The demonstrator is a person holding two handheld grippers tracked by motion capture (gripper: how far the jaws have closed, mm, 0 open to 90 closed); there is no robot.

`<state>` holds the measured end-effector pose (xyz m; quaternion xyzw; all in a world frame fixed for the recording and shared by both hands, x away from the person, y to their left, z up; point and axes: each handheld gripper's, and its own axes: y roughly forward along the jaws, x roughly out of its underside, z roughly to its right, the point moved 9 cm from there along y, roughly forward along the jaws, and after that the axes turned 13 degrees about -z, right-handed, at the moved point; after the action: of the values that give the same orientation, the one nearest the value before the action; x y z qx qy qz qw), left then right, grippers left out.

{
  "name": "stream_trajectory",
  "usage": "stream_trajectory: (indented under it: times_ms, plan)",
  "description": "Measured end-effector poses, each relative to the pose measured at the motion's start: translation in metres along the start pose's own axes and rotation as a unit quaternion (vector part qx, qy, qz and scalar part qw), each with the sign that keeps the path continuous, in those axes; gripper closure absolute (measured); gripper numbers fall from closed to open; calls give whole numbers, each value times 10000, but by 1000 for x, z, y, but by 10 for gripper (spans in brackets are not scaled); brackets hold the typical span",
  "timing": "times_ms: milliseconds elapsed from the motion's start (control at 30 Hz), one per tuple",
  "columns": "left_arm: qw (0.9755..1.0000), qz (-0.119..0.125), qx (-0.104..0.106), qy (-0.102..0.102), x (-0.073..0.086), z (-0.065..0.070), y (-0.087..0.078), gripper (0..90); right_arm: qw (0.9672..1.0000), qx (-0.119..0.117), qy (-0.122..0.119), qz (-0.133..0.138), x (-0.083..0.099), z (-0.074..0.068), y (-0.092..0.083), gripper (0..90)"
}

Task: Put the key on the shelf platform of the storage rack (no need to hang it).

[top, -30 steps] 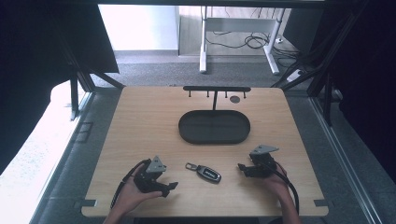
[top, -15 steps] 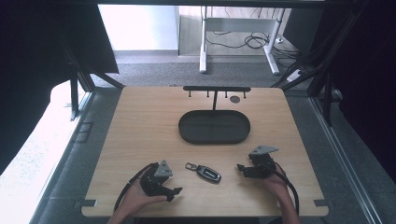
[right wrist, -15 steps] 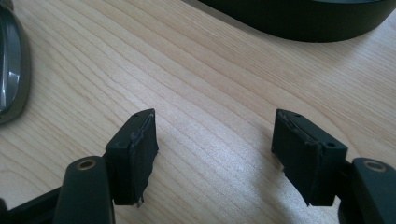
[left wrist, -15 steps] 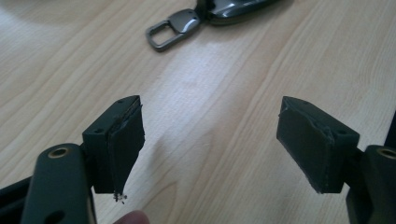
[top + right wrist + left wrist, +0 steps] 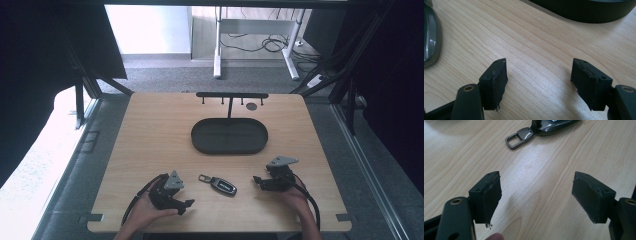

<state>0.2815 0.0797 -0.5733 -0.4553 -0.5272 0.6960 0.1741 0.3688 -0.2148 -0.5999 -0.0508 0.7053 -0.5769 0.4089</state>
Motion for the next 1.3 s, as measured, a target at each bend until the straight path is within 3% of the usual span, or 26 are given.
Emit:
stream_trajectory:
  times_ms: [267,400,667,1033,1300]
  plan:
    - [10000,20,-12,-16,0,-1,-1,239,9999,17,-61,-100,0,-1,-2,305]
    - [9999,48,-42,-79,1,-5,-3,240,9998,-182,-89,80,-8,-7,-14,315]
    - [10000,44,-44,-76,1,-4,-3,241,9989,-127,-195,409,-25,-9,-38,333]
    - [9999,53,-48,-98,1,-5,-4,241,9975,98,-619,320,-53,-16,-54,331]
    - [9999,55,-45,-97,1,-5,-4,241,9953,12,-954,186,-74,-31,-57,331]
